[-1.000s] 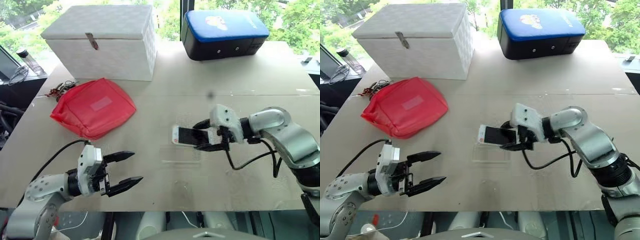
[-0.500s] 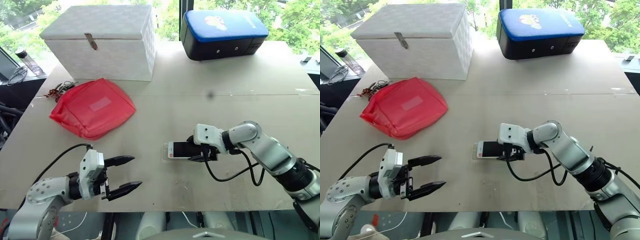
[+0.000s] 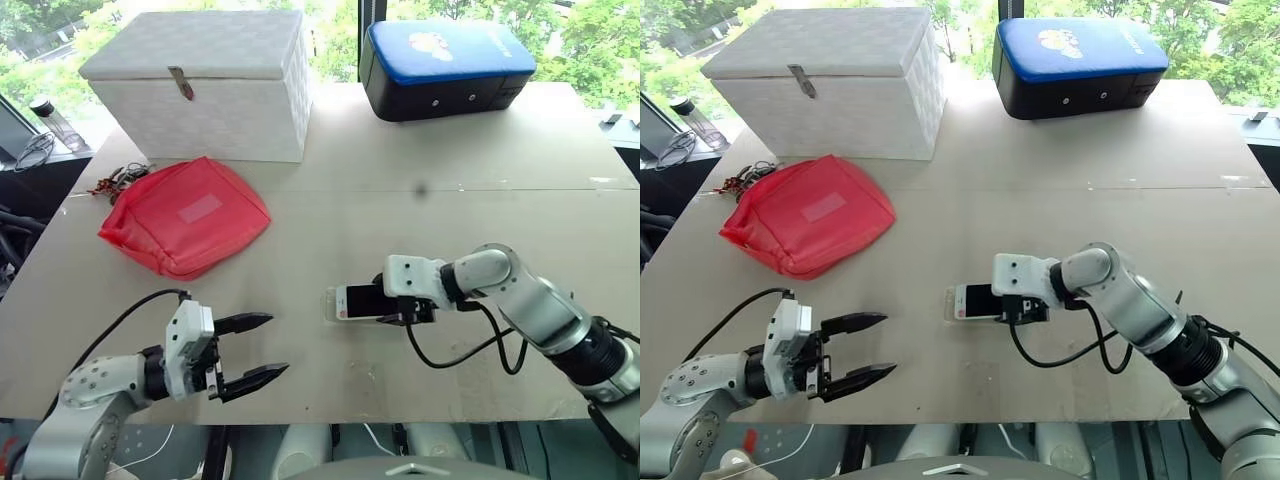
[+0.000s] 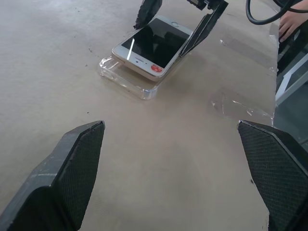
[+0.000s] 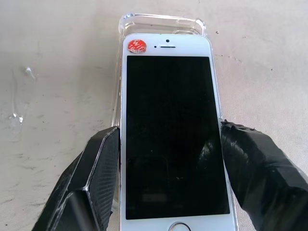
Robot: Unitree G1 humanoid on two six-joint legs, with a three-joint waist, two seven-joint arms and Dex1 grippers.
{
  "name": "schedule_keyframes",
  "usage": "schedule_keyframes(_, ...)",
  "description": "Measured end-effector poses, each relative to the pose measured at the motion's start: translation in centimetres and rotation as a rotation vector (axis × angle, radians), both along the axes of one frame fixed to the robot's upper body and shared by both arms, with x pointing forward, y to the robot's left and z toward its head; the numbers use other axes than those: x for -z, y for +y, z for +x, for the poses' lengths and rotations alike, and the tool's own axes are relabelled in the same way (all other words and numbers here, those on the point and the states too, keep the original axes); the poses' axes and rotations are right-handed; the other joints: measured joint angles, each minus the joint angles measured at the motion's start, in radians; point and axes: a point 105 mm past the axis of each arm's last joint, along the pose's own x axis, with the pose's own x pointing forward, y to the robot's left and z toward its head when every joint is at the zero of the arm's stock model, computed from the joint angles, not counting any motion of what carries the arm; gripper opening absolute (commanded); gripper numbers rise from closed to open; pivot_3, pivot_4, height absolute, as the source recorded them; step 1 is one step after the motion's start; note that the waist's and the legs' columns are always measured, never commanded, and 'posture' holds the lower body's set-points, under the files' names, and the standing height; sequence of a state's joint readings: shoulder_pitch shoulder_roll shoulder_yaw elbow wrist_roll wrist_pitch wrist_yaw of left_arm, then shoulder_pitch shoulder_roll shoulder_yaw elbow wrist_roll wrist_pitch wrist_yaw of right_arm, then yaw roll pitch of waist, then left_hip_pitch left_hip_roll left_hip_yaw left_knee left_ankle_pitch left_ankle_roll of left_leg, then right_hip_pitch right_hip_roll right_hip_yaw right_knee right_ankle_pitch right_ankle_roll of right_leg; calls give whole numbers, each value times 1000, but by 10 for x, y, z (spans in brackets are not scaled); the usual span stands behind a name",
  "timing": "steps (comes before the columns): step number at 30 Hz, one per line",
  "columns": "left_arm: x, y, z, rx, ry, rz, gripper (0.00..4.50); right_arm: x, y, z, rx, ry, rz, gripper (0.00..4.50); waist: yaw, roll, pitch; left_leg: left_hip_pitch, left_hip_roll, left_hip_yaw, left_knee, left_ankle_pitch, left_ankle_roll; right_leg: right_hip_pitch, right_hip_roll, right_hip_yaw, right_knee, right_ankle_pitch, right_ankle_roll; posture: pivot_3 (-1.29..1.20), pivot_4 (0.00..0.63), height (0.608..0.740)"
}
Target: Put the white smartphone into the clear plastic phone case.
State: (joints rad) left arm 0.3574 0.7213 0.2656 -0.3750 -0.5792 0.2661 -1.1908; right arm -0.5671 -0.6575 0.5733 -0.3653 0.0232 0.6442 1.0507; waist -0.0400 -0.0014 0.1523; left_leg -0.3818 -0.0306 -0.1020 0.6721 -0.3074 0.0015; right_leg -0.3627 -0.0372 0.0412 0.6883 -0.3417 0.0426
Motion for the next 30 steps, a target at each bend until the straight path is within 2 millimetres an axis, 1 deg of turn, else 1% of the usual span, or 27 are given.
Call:
schedule_keyframes(8,-5,-1,5,3,-35,4,4500,1,3,-3,-23,-17,-32,2742,0,0,0,0,0,0,0,0,0,0,0,0,0,0,0,0,150,740)
schedule_keyframes(18,-5,-1,8,5,-38,4,4500,2,2,-4,-26,-21,-39,2742,1,0,0,0,0,0,0,0,0,0,0,0,-1,0,0,0,150,740)
schedule_keyframes(23,-3,-5,8,21,-31,-2,4500,2,-3,-13,-78,-14,-70,2742,6,0,0,0,0,0,-1,0,0,0,0,-1,-2,0,0,0,150,740)
schedule_keyframes(30,-4,-6,10,25,-41,-2,4500,1,-2,-11,-46,11,-74,2742,4,0,0,0,0,0,-1,0,0,0,0,-1,-3,0,0,0,150,740)
